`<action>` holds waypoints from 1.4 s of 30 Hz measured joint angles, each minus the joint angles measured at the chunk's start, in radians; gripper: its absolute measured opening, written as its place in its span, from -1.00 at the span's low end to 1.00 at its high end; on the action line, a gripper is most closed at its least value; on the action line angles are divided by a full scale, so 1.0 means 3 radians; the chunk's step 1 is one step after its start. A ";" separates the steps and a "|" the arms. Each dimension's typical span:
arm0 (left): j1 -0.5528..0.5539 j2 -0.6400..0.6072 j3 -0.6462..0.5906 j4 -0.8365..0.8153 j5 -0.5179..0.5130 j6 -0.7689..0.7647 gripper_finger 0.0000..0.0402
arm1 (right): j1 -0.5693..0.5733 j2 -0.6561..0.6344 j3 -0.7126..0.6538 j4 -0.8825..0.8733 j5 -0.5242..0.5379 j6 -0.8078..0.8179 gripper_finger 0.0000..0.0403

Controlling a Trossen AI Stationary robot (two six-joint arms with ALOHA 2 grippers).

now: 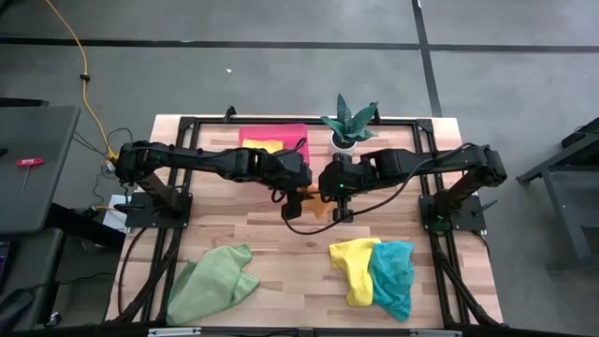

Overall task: Fold microfiber towels
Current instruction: Put the orange microfiber towel into the bin

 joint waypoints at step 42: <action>0.1126 -0.0870 -0.0001 -0.0346 0.0474 -0.0672 -0.99 | -0.0220 -0.1938 -0.1663 0.0479 0.0559 0.1213 -0.02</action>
